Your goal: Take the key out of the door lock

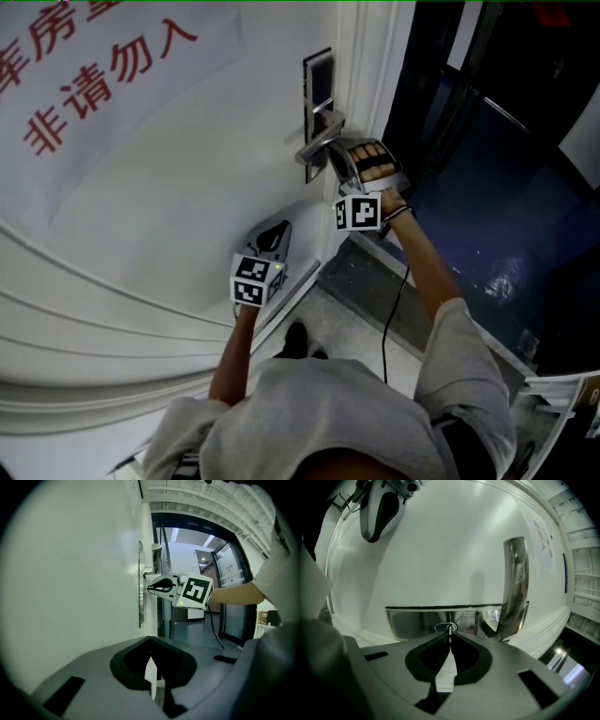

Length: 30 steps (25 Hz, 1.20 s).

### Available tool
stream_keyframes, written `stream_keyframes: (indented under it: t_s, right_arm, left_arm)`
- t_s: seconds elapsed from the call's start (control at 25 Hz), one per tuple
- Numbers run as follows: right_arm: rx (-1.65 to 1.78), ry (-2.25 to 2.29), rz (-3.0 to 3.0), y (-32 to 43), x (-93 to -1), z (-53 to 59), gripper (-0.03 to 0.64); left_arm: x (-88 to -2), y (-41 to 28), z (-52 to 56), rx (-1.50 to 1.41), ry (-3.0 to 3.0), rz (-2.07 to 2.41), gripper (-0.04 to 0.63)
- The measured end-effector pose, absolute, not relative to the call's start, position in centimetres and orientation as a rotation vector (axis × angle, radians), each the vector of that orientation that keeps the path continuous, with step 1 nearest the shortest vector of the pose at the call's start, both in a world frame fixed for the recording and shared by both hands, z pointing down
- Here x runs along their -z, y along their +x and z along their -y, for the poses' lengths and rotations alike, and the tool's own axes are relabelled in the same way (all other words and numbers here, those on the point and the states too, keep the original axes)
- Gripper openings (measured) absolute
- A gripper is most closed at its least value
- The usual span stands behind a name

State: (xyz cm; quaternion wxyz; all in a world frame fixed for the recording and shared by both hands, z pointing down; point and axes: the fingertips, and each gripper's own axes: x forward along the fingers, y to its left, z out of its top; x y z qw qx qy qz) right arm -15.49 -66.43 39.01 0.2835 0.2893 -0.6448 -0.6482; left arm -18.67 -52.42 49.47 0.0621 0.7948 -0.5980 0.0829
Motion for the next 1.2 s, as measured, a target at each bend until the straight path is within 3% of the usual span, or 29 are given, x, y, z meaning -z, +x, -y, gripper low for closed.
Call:
stream_keyframes:
  t_s: [0.76, 1.2]
  right_arm:
    - [1.669, 0.804, 1.828, -11.9, -38.9, 64.9, 0.029]
    - [1.179, 0.984, 2.259, -8.1, -39.9, 63.7, 0.029]
  left_arm:
    - [-49.4, -17.7, 52.2, -0.245, 2.404, 1.805, 0.018]
    - [-49.4, -16.6, 52.9, -0.253, 2.421, 1.788, 0.018]
